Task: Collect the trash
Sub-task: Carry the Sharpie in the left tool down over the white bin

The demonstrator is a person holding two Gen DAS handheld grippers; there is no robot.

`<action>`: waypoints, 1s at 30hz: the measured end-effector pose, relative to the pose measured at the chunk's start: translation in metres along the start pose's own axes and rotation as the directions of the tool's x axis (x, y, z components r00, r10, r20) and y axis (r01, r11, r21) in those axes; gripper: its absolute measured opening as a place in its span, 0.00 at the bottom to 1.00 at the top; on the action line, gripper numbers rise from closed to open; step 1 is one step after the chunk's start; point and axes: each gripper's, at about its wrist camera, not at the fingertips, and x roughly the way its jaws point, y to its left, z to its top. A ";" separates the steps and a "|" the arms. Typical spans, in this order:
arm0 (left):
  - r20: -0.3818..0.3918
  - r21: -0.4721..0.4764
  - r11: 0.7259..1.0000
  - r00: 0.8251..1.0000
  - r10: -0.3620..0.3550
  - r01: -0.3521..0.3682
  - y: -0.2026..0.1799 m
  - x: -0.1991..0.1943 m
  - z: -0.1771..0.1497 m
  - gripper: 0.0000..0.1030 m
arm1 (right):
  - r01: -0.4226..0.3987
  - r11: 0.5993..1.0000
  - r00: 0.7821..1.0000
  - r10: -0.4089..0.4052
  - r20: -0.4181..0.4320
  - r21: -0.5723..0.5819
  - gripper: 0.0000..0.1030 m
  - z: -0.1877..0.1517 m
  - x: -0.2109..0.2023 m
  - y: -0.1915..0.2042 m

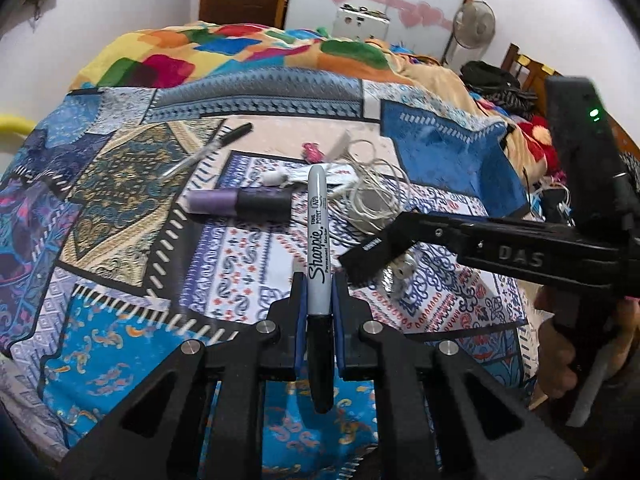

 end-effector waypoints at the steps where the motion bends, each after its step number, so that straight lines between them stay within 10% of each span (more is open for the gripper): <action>1: 0.002 -0.004 1.000 1.000 0.004 -0.004 0.001 -0.001 0.000 0.10 | -0.005 1.000 1.000 0.005 -0.007 0.002 0.27 0.000 0.001 0.000; 14: -0.002 -0.052 0.997 0.998 0.056 -0.056 0.020 -0.022 -0.003 0.10 | -0.045 0.998 0.998 0.047 0.042 -0.045 0.04 -0.008 -0.028 0.030; 30: 0.048 -0.109 0.988 0.993 0.112 -0.106 0.044 -0.118 -0.013 0.10 | -0.025 0.984 0.993 0.044 0.106 -0.174 0.04 -0.007 -0.088 0.107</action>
